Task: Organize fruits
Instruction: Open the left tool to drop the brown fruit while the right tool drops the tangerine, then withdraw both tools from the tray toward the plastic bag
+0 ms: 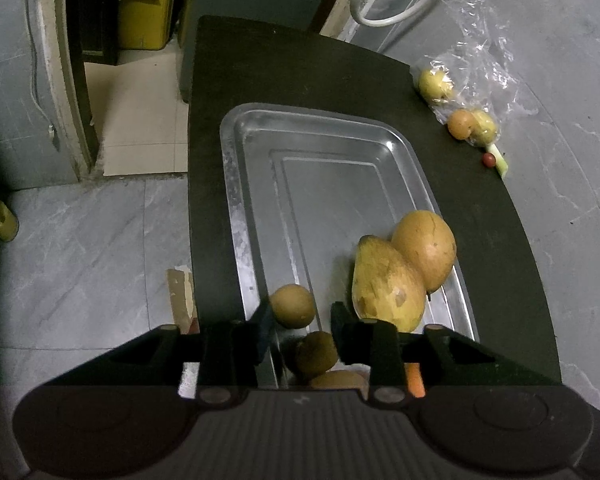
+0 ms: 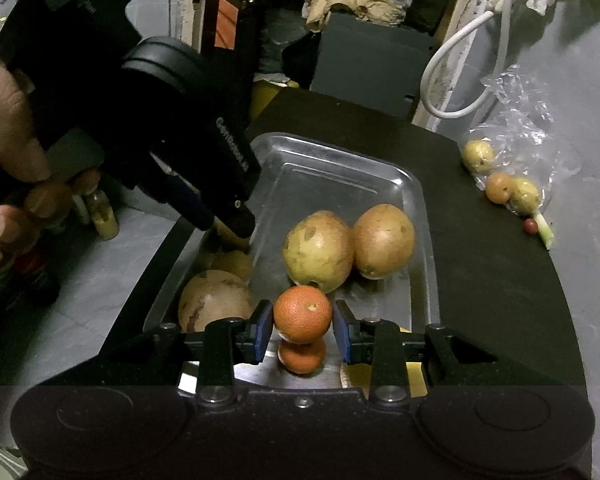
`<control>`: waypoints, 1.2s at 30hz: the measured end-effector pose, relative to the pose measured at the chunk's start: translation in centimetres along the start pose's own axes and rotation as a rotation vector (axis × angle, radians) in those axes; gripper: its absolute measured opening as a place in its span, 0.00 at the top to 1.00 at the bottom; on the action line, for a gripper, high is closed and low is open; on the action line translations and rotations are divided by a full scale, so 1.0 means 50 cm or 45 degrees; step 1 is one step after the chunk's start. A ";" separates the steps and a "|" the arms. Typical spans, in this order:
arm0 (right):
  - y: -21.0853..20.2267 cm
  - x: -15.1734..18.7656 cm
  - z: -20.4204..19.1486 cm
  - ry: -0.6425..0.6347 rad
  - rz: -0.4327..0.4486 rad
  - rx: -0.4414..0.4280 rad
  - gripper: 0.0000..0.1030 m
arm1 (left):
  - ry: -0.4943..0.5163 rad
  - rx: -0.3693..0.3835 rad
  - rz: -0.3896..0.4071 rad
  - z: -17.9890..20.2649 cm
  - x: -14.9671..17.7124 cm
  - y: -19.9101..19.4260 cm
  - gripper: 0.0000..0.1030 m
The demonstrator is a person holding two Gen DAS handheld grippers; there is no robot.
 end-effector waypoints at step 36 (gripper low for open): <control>-0.136 0.095 0.068 0.219 -0.131 0.056 0.01 | 0.207 -0.042 0.092 0.010 0.201 -0.139 0.01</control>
Point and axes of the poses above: each gripper's, at about its wrist camera, not at the fingertips, and y roughly the way its jaws point, z to its right, x to its underside, the point moved 5 cm from there along y, roughly the way its jaws point, and after that the axes turned 3 degrees about -y, right-handed, at the moved point
